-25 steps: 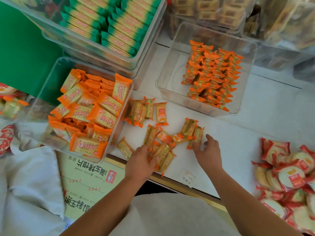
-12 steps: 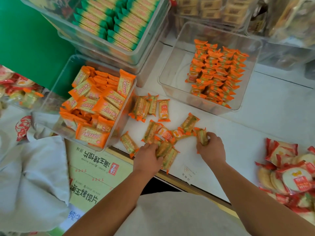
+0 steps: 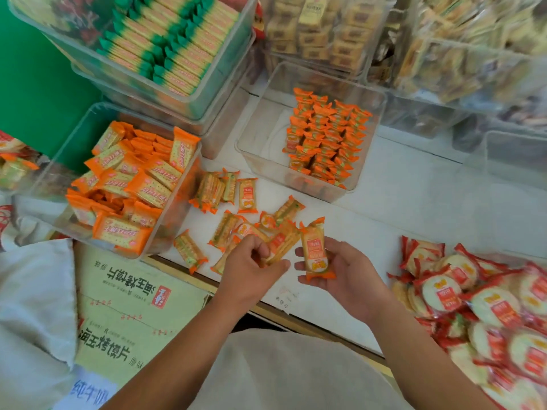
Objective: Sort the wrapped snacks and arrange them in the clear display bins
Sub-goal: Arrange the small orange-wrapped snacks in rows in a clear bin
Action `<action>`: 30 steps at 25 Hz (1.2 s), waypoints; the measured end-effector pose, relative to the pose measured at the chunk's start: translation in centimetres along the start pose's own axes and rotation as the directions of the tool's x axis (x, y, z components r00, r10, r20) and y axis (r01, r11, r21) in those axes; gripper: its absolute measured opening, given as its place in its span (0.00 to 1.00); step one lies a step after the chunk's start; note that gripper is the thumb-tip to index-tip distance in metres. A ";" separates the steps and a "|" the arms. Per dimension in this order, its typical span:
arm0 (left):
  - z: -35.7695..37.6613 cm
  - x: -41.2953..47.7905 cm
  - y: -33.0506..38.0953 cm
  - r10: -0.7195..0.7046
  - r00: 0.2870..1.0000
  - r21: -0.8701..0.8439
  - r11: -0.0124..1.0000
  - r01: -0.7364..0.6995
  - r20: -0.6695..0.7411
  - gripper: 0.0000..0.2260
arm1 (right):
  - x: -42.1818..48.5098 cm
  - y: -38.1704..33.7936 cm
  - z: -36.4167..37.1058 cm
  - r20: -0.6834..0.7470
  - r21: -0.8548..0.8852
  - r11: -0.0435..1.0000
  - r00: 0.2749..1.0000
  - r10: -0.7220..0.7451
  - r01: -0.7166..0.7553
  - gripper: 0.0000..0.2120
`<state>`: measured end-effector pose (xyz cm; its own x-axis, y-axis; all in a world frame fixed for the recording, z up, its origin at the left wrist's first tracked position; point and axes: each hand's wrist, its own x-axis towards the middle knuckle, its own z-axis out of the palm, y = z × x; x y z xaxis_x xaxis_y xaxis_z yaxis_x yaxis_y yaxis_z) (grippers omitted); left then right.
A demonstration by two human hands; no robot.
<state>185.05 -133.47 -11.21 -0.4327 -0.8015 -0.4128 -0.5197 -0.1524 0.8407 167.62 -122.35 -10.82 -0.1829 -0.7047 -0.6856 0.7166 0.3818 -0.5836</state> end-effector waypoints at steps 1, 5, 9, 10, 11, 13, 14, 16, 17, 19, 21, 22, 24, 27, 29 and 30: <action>0.2 -0.4 0.8 0.025 1.000 -0.023 0.999 -0.025 -0.001 0.17 | -0.4 -0.3 0.2 -0.011 -0.013 0.999 0.999 -0.031 0.031 0.16; -0.3 -0.9 2.7 0.074 0.997 -0.139 0.988 -0.070 0.019 0.13 | -1.4 -1.1 0.9 -0.057 -0.045 0.991 0.990 -0.126 0.124 0.14; -2.5 0.2 3.1 0.073 0.994 -0.191 0.980 -0.057 0.078 0.22 | -1.2 -1.3 0.7 -0.286 -0.336 0.931 0.927 -0.244 0.141 0.16; -3.3 0.4 2.9 0.084 0.990 -0.125 0.990 -0.070 0.110 0.21 | -1.0 -1.4 0.4 -0.359 -0.422 0.898 0.887 -0.290 0.123 0.17; -4.0 0.7 2.6 0.095 0.983 -0.041 0.995 -0.090 0.159 0.21 | -0.8 -1.7 0.3 -0.400 -0.495 0.862 0.853 -0.336 0.108 0.18; -4.8 1.0 2.2 0.101 0.954 0.082 0.988 -0.129 0.282 0.25 | -0.4 -2.1 1.0 -0.392 -0.571 0.813 0.832 -0.393 0.115 0.17; -4.9 1.0 2.0 0.096 0.940 0.083 0.988 -0.129 0.326 0.28 | -0.1 -2.2 1.7 -0.350 -0.604 0.787 0.847 -0.400 0.122 0.16; -4.6 1.2 1.8 0.084 0.935 0.014 0.995 -0.095 0.345 0.32 | 0.6 -1.7 3.7 -0.229 -0.692 0.705 0.879 -0.418 0.155 0.12; -4.5 1.3 1.8 0.083 0.944 -0.031 0.997 -0.078 0.320 0.31 | 1.0 -1.2 4.6 -0.175 -0.707 0.684 0.892 -0.416 0.180 0.12; -4.4 1.9 1.6 0.059 0.968 -0.162 0.987 -0.019 0.245 0.27 | 1.7 -0.5 6.1 -0.143 -0.682 0.706 0.913 -0.383 0.190 0.12; -4.8 2.6 1.5 0.008 0.985 -0.308 0.950 0.046 0.170 0.23 | 2.4 -0.2 6.8 -0.133 -0.645 0.739 0.924 -0.357 0.193 0.10; -5.0 2.8 1.5 -0.016 0.990 -0.344 0.937 0.065 0.143 0.23 | 2.6 0.0 6.9 -0.125 -0.616 0.764 0.934 -0.334 0.191 0.08; -5.2 3.2 1.7 -0.032 0.991 -0.361 0.929 0.078 0.132 0.23 | 2.8 0.0 7.2 -0.090 -0.569 0.805 0.960 -0.266 0.169 0.09; -5.3 3.9 1.1 0.012 0.982 -0.362 0.930 0.059 0.190 0.22 | 3.1 0.2 7.2 -0.092 -0.666 0.732 0.958 -0.270 0.143 0.18; -5.9 4.8 -1.2 0.012 0.992 -0.267 0.963 0.021 0.123 0.18 | 3.6 0.4 6.8 -0.183 -0.682 0.724 0.933 -0.311 0.107 0.19; -6.3 5.2 -3.1 -0.005 0.999 -0.134 0.991 0.012 0.051 0.16 | 3.7 0.5 6.5 -0.235 -0.676 0.731 0.914 -0.332 0.092 0.19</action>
<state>189.05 -140.84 -13.79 -0.4673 -0.7701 -0.4342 -0.4211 -0.2380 0.8753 171.72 -128.61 -10.81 -0.5628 -0.6303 -0.5348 0.0520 0.6187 -0.7839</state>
